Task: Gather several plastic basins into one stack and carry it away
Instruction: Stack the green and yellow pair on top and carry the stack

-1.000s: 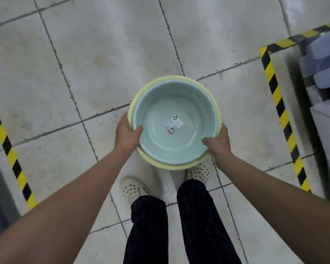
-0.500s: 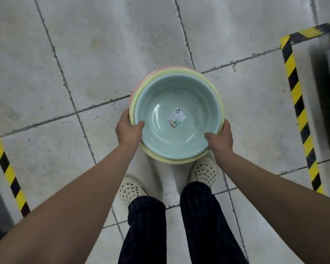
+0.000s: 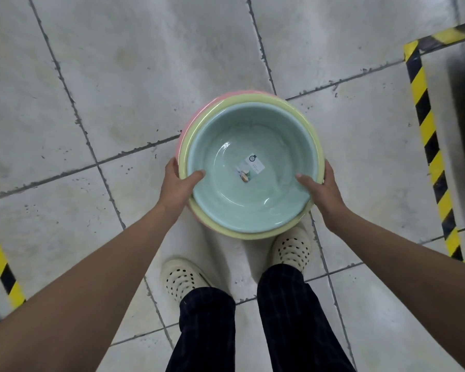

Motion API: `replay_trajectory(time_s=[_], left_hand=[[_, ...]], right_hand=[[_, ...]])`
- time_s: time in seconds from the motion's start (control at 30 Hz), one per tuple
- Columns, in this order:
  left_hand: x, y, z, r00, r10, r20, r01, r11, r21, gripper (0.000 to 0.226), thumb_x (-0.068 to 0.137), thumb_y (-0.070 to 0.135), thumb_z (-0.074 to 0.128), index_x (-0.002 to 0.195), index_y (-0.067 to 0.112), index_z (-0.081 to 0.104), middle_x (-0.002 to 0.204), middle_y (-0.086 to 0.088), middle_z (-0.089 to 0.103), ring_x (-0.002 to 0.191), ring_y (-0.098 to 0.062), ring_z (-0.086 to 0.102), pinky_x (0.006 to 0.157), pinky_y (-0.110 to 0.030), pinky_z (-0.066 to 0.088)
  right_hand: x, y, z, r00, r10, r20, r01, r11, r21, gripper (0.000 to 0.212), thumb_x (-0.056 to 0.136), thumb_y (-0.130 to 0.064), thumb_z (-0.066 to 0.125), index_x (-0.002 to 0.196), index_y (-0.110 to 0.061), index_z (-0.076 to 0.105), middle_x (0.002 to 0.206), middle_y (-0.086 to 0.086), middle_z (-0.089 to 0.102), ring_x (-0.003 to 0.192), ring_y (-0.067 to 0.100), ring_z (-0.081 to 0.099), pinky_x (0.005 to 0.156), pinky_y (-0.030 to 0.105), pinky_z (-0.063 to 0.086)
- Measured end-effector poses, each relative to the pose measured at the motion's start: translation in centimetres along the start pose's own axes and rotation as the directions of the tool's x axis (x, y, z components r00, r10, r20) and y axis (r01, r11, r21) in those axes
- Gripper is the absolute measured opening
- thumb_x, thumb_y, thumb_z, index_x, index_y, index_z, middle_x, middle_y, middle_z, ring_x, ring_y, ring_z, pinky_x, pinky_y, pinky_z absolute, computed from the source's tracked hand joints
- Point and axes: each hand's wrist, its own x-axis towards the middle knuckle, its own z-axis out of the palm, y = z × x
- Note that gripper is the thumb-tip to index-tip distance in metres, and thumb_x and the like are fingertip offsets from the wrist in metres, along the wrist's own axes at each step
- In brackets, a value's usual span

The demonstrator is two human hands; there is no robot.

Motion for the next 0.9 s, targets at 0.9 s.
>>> replay_trajectory(time_s=[0.9], left_hand=[[2.6, -3.8, 0.3, 0.964, 0.265, 0.012, -0.263, 0.959, -0.107, 0.067, 0.077, 0.028, 0.066, 0.141, 0.034, 0.047, 0.128, 0.005, 0.064, 0.111, -0.013, 0.065, 0.089, -0.034, 0.056]], right_hand=[[5.5, 2.4, -0.3, 0.935, -0.353, -0.012, 0.351, 0.933, -0.082, 0.085, 0.069, -0.041, 0.07, 0.147, -0.04, 0.037, 0.148, 0.003, 0.044, 0.137, 0.029, 0.041, 0.105, 0.061, 0.041]])
